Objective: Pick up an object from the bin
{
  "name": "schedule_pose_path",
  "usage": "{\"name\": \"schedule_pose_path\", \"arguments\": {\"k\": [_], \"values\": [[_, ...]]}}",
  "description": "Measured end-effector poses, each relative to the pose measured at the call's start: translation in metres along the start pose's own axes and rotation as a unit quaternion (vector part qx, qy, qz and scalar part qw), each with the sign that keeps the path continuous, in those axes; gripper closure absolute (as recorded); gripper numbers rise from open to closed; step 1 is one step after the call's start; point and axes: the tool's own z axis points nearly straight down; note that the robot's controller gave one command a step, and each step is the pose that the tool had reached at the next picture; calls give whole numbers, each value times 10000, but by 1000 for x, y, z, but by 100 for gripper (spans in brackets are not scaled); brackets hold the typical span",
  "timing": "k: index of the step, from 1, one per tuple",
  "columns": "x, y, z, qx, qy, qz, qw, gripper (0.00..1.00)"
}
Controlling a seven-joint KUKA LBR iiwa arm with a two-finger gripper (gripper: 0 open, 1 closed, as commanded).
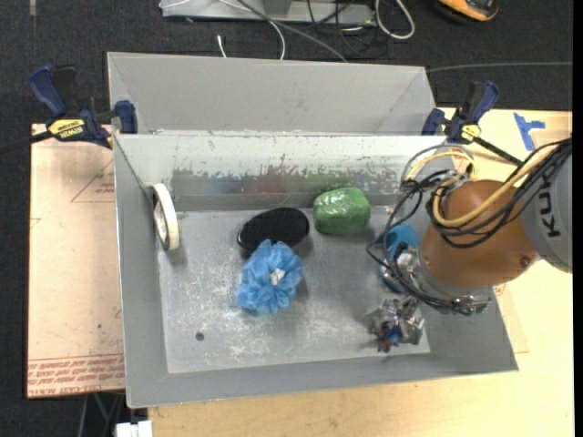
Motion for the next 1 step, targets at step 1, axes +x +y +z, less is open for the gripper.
{"name": "schedule_pose_path", "arguments": {"k": [1], "values": [[0, 3, -35, -46, 15, 12, 10000, 100]]}}
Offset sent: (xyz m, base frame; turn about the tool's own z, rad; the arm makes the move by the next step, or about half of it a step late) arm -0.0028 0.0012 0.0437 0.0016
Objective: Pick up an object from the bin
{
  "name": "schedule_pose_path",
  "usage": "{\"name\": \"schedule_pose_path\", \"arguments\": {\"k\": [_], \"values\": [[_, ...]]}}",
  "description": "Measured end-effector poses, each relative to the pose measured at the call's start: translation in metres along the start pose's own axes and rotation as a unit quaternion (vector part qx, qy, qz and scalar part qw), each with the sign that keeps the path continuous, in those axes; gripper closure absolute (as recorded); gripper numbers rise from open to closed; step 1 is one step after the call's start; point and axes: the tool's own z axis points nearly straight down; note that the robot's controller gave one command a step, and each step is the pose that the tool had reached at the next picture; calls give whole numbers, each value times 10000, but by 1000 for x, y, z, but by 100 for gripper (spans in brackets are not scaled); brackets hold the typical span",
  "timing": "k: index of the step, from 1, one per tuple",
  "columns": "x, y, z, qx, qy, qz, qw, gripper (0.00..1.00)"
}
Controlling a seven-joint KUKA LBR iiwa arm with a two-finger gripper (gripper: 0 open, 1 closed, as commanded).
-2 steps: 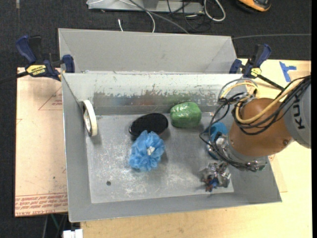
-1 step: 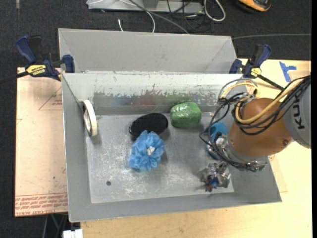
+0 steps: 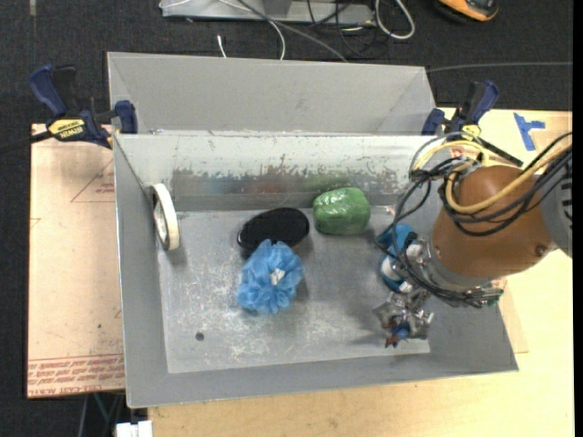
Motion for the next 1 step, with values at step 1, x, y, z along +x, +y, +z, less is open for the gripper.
{"name": "schedule_pose_path", "arguments": {"k": [1], "values": [[-2, -3, -31, 54, -26, 7, 10000, 100]]}}
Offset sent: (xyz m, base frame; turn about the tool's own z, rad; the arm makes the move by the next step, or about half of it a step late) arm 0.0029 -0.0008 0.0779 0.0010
